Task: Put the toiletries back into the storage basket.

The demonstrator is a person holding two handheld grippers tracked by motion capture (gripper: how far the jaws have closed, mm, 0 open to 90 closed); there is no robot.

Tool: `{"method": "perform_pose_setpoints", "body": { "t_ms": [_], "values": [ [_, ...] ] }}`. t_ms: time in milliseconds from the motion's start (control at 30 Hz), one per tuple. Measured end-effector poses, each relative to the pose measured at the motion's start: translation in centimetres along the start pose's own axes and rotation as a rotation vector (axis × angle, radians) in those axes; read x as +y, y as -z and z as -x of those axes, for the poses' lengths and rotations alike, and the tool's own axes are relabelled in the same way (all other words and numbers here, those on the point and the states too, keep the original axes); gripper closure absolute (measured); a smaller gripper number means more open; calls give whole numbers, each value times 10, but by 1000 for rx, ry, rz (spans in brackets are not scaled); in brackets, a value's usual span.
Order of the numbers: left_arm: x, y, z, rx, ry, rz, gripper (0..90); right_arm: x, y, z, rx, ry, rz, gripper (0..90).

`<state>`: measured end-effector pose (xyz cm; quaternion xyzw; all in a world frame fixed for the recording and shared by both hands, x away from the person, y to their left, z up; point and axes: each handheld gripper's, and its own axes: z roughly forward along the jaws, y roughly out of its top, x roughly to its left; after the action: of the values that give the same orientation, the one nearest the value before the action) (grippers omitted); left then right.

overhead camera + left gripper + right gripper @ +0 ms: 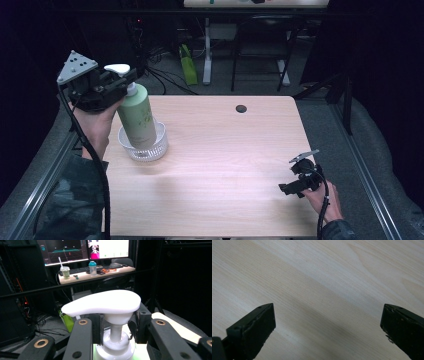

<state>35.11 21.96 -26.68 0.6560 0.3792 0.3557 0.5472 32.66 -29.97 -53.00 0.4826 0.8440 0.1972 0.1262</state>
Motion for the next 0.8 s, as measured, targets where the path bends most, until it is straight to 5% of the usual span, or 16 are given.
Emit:
{"method": "perform_pose_setpoints", "body": {
  "t_ms": [800],
  "values": [
    [-6, -21, -26, 78, 35, -1, 672, 1, 1, -4, 3, -5, -4, 6]
  ]
}}
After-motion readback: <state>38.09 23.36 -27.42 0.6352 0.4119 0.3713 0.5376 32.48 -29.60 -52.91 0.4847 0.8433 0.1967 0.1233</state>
